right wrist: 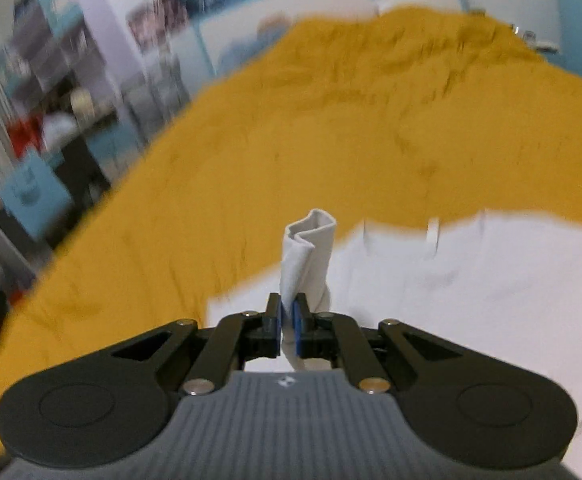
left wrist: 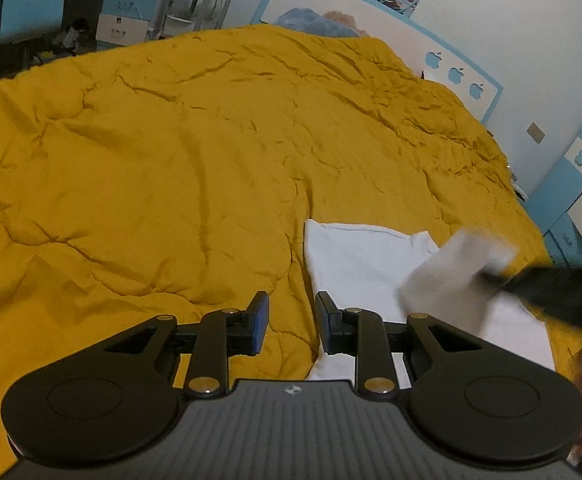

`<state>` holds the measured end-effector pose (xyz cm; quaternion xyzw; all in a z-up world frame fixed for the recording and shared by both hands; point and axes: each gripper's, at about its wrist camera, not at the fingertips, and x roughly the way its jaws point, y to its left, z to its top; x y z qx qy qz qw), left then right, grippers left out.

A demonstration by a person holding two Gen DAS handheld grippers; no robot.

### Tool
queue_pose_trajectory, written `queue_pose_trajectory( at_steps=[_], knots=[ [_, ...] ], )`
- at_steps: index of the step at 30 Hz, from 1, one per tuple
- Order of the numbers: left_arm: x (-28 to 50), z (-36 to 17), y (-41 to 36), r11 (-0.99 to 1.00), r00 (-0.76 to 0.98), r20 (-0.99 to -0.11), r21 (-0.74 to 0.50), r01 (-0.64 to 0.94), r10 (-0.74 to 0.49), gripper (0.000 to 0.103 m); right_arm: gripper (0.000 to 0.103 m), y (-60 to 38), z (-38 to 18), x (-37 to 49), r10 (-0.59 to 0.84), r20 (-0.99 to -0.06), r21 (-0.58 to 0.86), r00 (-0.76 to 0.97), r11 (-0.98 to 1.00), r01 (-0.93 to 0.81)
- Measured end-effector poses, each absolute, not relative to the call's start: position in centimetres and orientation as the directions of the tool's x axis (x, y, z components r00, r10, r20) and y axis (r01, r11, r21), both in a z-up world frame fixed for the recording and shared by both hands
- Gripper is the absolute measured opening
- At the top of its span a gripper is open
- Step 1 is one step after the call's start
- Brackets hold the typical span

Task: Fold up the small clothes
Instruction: 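Lay the held sleeve across the sweatshirt with the right gripper, release, then grasp the other side edge with the right gripper, fold it inward, release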

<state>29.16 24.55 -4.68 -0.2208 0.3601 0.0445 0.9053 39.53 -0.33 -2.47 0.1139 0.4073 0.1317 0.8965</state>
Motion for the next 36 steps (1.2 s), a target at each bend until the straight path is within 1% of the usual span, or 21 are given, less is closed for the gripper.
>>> queue_pose_trajectory(
  at_steps=[3,4,8,10,11,13,15,19,22,27,31,34,36],
  knots=[
    [29.7,-5.4,24.8,0.889,0.733,-0.671,-0.398,-0.229,-0.112,0.031,0.001,1.2,-7.2,38.9,0.365,-0.747,0.341,0.557,0.928,-0.15],
    [29.8,-5.7,24.9,0.883,0.734,-0.667,-0.413,-0.221,-0.128,0.032,0.006,1.6,-8.4,38.8,0.396,-0.752,0.372,0.527,0.915,-0.157],
    [30.7,-6.4,24.9,0.858,0.739,-0.647,-0.475,-0.197,-0.188,0.038,0.019,1.8,-10.6,39.2,0.529,-0.727,0.495,0.438,0.846,-0.199],
    [31.1,-6.7,24.8,0.843,0.74,-0.638,-0.502,-0.192,-0.211,0.04,0.03,1.1,-10.9,39.0,0.584,-0.702,0.553,0.408,0.808,-0.205],
    [31.4,-6.9,24.7,0.836,0.74,-0.633,-0.516,-0.187,-0.225,0.04,0.032,0.7,-10.8,39.1,0.608,-0.688,0.579,0.396,0.789,-0.206],
    [31.8,-7.1,24.5,0.825,0.739,-0.627,-0.536,-0.179,-0.247,0.042,0.04,-0.3,-10.4,39.0,0.646,-0.658,0.615,0.387,0.757,-0.219],
    [32.3,-7.3,24.0,0.822,0.736,-0.624,-0.544,-0.168,-0.263,0.043,0.045,-1.9,-9.6,38.9,0.661,-0.636,0.63,0.398,0.742,-0.227],
    [33.1,-7.9,22.7,0.836,0.72,-0.641,-0.525,-0.157,-0.267,0.043,0.046,-7.2,-8.2,38.0,0.647,-0.62,0.631,0.444,0.747,-0.207],
    [33.3,-8.5,21.7,0.865,0.702,-0.666,-0.48,-0.144,-0.252,0.043,0.046,-12.5,-7.9,35.6,0.554,-0.65,0.558,0.521,0.813,-0.168],
    [33.3,-9.2,20.4,0.911,0.676,-0.709,-0.388,-0.14,-0.199,0.043,0.046,-21.6,-7.4,31.8,0.31,-0.721,0.327,0.619,0.941,-0.091],
    [32.6,-9.4,19.7,0.939,0.664,-0.73,-0.321,-0.127,-0.16,0.043,0.047,-26.6,-7.5,28.7,0.134,-0.747,0.126,0.652,0.99,-0.059],
    [32.6,-9.9,19.6,0.946,0.636,-0.76,-0.29,-0.144,-0.136,0.043,0.05,-28.4,-7.9,27.5,0.046,-0.754,-0.002,0.655,0.997,-0.072],
    [32.9,-10.4,19.8,0.938,0.611,-0.779,-0.301,-0.17,-0.139,0.043,0.049,-29.4,-8.9,27.1,0.005,-0.766,-0.058,0.643,0.995,-0.078]
  ],
)
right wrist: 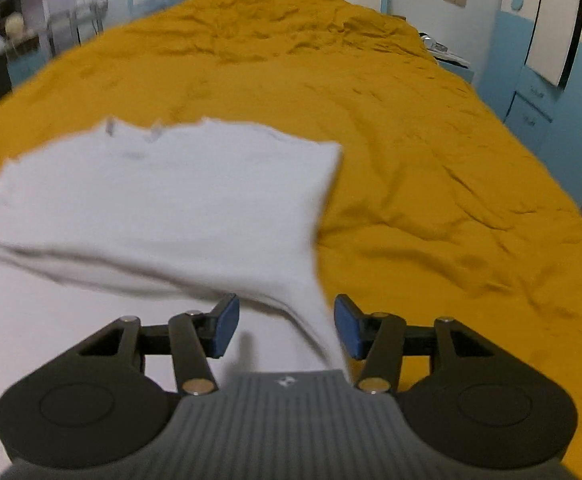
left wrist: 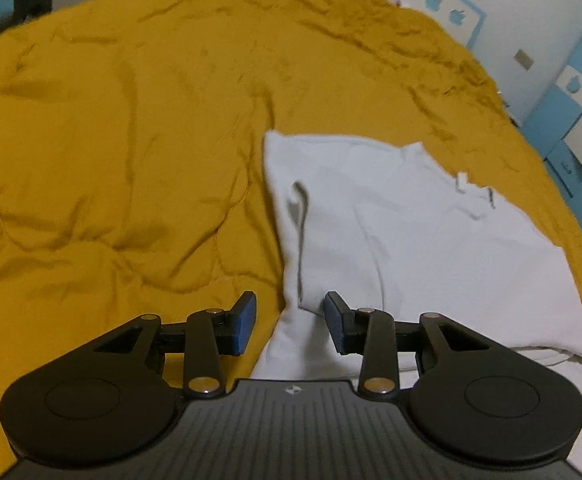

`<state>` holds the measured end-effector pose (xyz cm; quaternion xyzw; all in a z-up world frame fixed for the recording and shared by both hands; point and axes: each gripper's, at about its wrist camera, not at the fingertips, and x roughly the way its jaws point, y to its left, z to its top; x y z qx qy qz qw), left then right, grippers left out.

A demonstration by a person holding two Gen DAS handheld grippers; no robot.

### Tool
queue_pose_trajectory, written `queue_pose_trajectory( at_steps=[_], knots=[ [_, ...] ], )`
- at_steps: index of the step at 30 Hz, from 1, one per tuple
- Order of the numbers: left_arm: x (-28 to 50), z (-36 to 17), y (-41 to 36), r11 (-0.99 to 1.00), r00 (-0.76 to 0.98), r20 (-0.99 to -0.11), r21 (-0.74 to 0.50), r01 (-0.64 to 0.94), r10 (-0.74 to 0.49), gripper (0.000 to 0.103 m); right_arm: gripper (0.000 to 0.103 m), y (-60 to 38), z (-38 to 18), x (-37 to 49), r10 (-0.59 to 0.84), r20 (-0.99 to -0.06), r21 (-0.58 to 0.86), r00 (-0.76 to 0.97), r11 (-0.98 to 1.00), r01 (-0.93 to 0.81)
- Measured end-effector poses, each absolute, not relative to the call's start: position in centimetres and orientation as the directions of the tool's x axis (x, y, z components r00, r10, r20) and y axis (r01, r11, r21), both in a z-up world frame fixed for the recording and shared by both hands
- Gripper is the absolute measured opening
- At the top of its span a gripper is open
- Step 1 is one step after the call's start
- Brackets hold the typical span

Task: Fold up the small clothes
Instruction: 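Grasp the other side edge with the right gripper, fold it inward, release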

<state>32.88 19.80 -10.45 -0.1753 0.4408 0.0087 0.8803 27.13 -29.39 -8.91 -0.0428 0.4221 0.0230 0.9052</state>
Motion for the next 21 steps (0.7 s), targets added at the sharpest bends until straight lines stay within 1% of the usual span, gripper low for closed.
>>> queue_pose_trajectory(
  at_steps=[3,4,6,7,8,9,10,12,14,17,19,21],
  knots=[
    [33.1,-11.1,20.0,0.93,0.591,-0.794,-0.31,-0.195,-0.14,0.043,0.047,-30.0,-10.0,27.4,-0.012,-0.772,-0.082,0.635,0.993,-0.08],
    [33.0,-11.3,20.0,0.929,0.589,-0.796,-0.31,-0.201,-0.138,0.043,0.042,-29.6,-10.5,27.9,-0.016,-0.774,-0.091,0.633,0.992,-0.086],
    [33.1,-11.4,19.9,0.931,0.584,-0.801,-0.302,-0.206,-0.13,0.043,0.035,-28.7,-11.0,28.6,-0.034,-0.774,-0.126,0.633,0.987,-0.101],
    [33.1,-11.4,19.8,0.933,0.582,-0.803,-0.295,-0.207,-0.125,0.042,0.023,-28.4,-11.1,29.0,-0.043,-0.77,-0.142,0.637,0.984,-0.106],
    [33.1,-11.3,19.8,0.936,0.58,-0.805,-0.287,-0.203,-0.122,0.038,0.014,-28.0,-11.0,29.4,-0.052,-0.761,-0.153,0.647,0.983,-0.102],
    [33.2,-11.2,19.5,0.94,0.576,-0.809,-0.277,-0.2,-0.116,0.036,0.006,-28.2,-10.5,29.5,-0.046,-0.747,-0.143,0.663,0.985,-0.093],
    [33.3,-11.2,19.4,0.944,0.57,-0.814,-0.265,-0.197,-0.11,0.034,0.001,-28.6,-9.8,29.4,-0.027,-0.733,-0.112,0.68,0.99,-0.081],
    [33.4,-11.2,19.2,0.951,0.56,-0.822,-0.246,-0.187,-0.102,0.03,0.0,-29.9,-9.0,29.2,-0.007,-0.719,-0.044,0.695,0.998,-0.036],
    [33.9,-11.5,19.0,0.957,0.544,-0.834,-0.226,-0.182,-0.093,0.029,0.0,-31.5,-9.4,29.4,-0.008,-0.735,0.006,0.679,1.0,0.018],
    [34.0,-12.0,19.0,0.96,0.528,-0.845,-0.21,-0.184,-0.084,0.03,0.0,-33.5,-12.3,30.1,0.031,-0.806,0.102,0.592,0.991,0.087],
    [33.8,-11.8,19.2,0.957,0.521,-0.85,-0.209,-0.199,-0.077,0.03,0.0,-34.1,-13.1,30.2,0.054,-0.811,0.141,0.582,0.984,0.105],
    [33.4,-11.3,19.3,0.963,0.508,-0.859,-0.187,-0.196,-0.063,0.033,0.0,-34.1,-12.6,30.3,0.057,-0.82,0.144,0.569,0.984,0.109]
  ],
)
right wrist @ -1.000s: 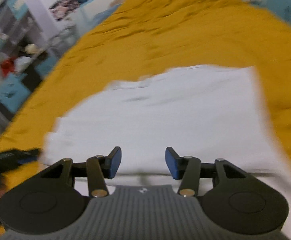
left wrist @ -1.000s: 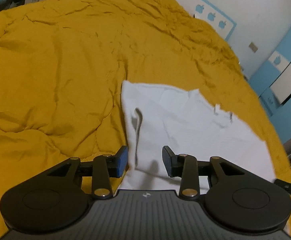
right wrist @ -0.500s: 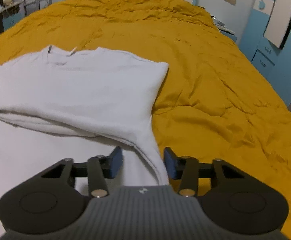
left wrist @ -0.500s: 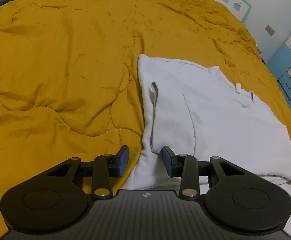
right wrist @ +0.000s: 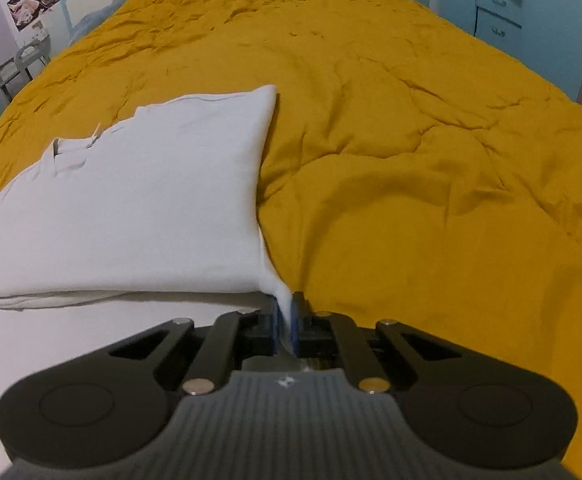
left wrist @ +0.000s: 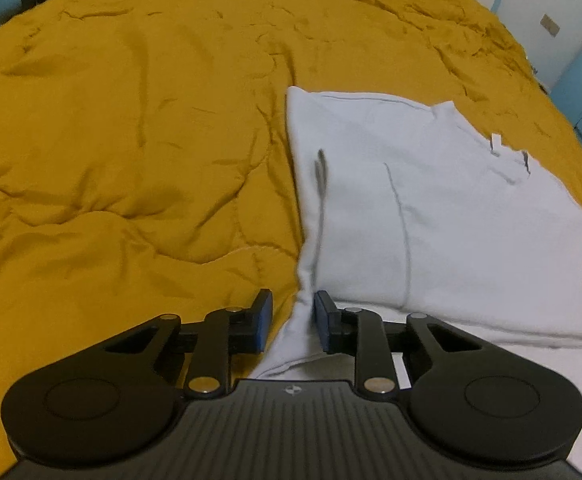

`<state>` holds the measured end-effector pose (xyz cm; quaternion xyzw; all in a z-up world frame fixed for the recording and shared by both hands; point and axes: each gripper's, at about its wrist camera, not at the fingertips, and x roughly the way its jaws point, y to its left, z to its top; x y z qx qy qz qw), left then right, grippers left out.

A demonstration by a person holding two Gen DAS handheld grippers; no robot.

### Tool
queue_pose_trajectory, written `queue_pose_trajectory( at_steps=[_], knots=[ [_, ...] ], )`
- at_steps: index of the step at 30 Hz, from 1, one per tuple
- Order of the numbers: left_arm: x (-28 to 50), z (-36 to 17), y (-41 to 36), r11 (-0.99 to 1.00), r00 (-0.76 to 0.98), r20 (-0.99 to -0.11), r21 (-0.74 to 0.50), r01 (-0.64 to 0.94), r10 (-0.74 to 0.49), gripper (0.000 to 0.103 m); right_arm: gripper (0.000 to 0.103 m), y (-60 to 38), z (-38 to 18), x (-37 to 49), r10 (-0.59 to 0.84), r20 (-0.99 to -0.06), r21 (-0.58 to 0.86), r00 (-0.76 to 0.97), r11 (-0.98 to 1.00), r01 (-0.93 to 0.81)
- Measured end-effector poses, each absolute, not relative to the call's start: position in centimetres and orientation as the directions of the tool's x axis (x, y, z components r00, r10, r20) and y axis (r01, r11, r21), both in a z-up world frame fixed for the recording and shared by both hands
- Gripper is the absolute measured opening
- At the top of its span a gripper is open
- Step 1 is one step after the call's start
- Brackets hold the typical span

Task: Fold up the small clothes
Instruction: 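Grasp the other side edge with the right gripper, fold it inward, release, then grasp the sweatshirt hem with both grippers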

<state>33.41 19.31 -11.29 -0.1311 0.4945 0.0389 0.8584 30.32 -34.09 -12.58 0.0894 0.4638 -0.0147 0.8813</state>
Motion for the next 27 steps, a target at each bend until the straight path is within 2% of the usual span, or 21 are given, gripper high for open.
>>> queue_pose_trajectory(
  at_steps=[4,6,10,14,18,21,24,27],
  knots=[
    [31.9,-10.1,19.8,0.969,0.491,-0.87,-0.166,-0.182,-0.057,0.037,0.001,-34.5,-11.0,29.9,0.052,-0.831,0.135,0.553,0.985,0.11],
    [30.8,-9.2,19.9,0.973,0.502,-0.864,-0.155,-0.173,-0.048,0.037,0.01,-34.6,-9.6,28.8,0.053,-0.828,0.135,0.558,0.985,0.106],
    [28.8,-7.0,19.4,0.983,0.523,-0.85,-0.142,-0.118,-0.06,0.037,0.01,-34.0,-7.1,26.1,0.078,-0.825,0.136,0.559,0.989,0.063],
    [26.1,-4.3,17.8,0.991,0.54,-0.834,-0.131,0.006,-0.114,0.037,0.011,-32.9,-4.6,23.6,0.132,-0.817,0.133,0.561,0.99,-0.039],
    [22.7,-1.9,16.5,0.98,0.549,-0.815,-0.112,0.164,-0.185,0.04,0.023,-31.2,-1.7,20.2,0.195,-0.812,0.104,0.551,0.976,-0.192],
    [19.7,-0.6,15.6,0.948,0.55,-0.789,-0.126,0.292,-0.274,0.044,0.026,-29.5,0.1,17.2,0.208,-0.811,0.04,0.547,0.952,-0.304],
    [16.4,-0.1,14.8,0.92,0.541,-0.783,-0.098,0.38,-0.307,0.051,0.036,-28.1,1.6,14.1,0.227,-0.806,0.0,0.546,0.923,-0.385],
    [13.8,-0.1,14.0,0.884,0.516,-0.789,-0.072,0.462,-0.334,0.054,0.039,-27.2,2.4,11.1,0.253,-0.804,-0.016,0.538,0.895,-0.446]
  ],
)
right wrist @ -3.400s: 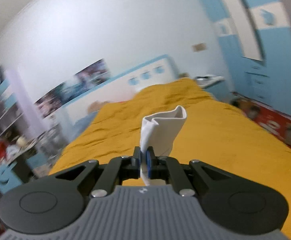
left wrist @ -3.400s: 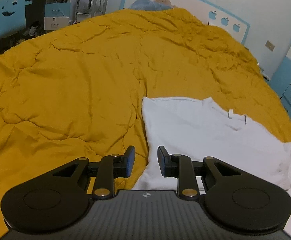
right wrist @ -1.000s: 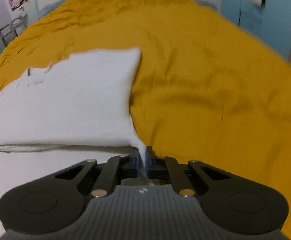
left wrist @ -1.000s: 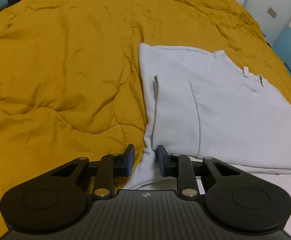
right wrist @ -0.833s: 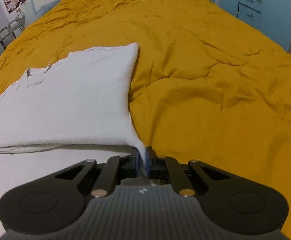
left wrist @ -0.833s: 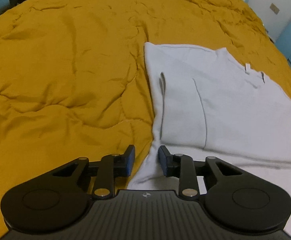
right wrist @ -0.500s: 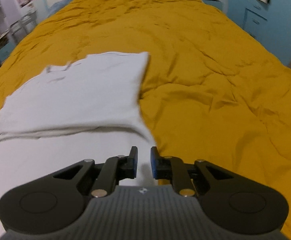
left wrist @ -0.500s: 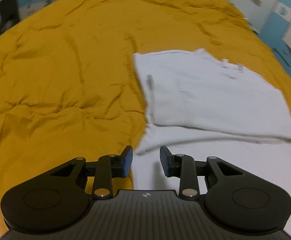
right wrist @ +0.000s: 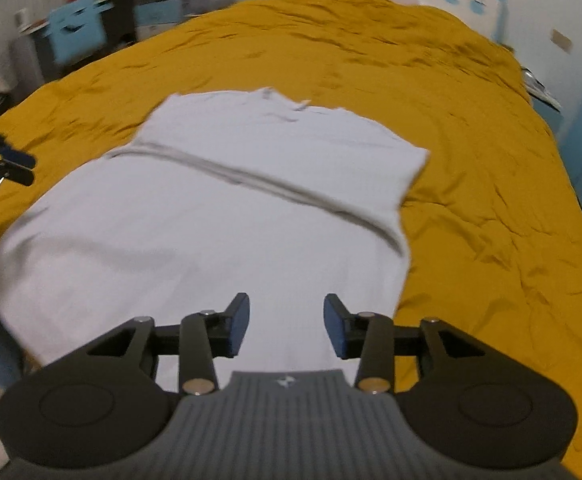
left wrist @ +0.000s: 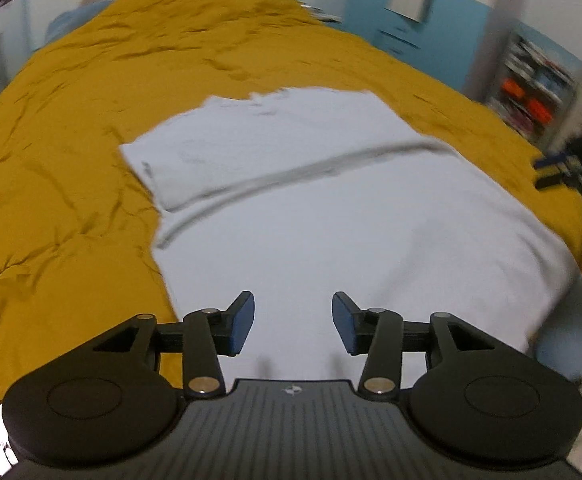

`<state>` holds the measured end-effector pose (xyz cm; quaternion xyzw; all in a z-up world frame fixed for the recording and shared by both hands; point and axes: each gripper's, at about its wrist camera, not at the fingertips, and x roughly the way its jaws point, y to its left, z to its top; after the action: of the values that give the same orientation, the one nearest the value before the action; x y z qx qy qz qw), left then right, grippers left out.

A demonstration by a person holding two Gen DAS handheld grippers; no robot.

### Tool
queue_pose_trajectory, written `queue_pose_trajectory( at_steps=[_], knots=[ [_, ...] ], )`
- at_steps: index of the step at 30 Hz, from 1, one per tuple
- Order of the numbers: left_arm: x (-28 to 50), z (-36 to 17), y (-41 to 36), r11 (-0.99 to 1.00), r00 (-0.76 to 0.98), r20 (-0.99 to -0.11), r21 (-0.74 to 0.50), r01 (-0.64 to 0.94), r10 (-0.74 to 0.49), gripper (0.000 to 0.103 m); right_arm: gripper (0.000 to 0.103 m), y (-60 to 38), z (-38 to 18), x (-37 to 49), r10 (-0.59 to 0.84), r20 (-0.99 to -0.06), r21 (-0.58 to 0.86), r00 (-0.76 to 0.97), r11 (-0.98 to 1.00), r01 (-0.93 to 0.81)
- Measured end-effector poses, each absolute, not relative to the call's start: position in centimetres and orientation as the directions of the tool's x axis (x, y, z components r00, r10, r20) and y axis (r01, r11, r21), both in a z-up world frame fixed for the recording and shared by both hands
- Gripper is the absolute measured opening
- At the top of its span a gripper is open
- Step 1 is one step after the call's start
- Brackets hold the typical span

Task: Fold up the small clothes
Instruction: 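Grasp the sweatshirt hem with both grippers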

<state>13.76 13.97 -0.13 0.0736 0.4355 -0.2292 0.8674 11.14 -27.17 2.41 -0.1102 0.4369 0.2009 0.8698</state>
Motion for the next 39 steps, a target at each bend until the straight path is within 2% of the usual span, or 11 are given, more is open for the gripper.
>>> queue_pose_trajectory(
  at_steps=[2,7,10,12,18,27,34,36,37,38,39],
  knots=[
    [12.1,-0.4,13.4,0.857,0.497,-0.796,-0.05,0.513,-0.344,0.06,0.044,-26.6,2.4,9.2,0.268,-0.806,-0.027,0.528,0.874,-0.485],
    [8.3,-1.0,12.1,0.791,0.464,-0.822,0.028,0.611,-0.329,0.062,0.049,-25.9,0.5,4.8,0.282,-0.831,-0.042,0.48,0.829,-0.558],
    [6.2,-1.6,11.8,0.751,0.449,-0.832,0.059,0.658,-0.328,0.069,0.059,-25.7,-0.8,2.5,0.268,-0.836,-0.076,0.478,0.808,-0.585],
    [5.2,-2.2,11.6,0.735,0.44,-0.842,0.081,0.674,-0.311,0.072,0.06,-25.8,-1.7,1.5,0.248,-0.839,-0.111,0.484,0.793,-0.599],
    [2.8,-5.1,10.4,0.686,0.438,-0.871,0.18,0.705,-0.221,0.072,0.064,-26.1,-4.5,-0.6,0.184,-0.86,-0.189,0.477,0.751,-0.632],
    [0.0,-9.1,8.4,0.555,0.564,-0.825,0.446,0.702,-0.05,0.072,0.071,-25.6,-7.3,-2.5,0.096,-0.854,-0.338,0.511,0.644,-0.686],
    [0.1,-11.8,7.1,0.541,0.622,-0.783,0.536,0.648,0.03,0.072,0.071,-25.1,-9.7,-2.7,0.055,-0.846,-0.407,0.531,0.578,-0.708],
    [0.0,-11.9,7.0,0.548,0.64,-0.767,0.553,0.628,0.041,0.064,0.069,-25.0,-10.1,-3.0,0.045,-0.839,-0.43,0.542,0.556,-0.711],
    [-0.1,-11.9,7.0,0.553,0.645,-0.763,0.557,0.62,0.045,0.054,0.061,-25.0,-10.1,-3.1,0.041,-0.833,-0.443,0.552,0.548,-0.709],
    [-0.3,-11.7,7.0,0.558,0.655,-0.754,0.565,0.607,0.05,0.05,0.056,-25.0,-10.1,-3.2,0.034,-0.824,-0.46,0.566,0.545,-0.701],
    [-0.4,-11.4,7.0,0.567,0.661,-0.749,0.566,0.599,0.049,0.038,0.047,-25.1,-10.0,-3.2,0.026,-0.814,-0.474,0.58,0.546,-0.691]
  ],
)
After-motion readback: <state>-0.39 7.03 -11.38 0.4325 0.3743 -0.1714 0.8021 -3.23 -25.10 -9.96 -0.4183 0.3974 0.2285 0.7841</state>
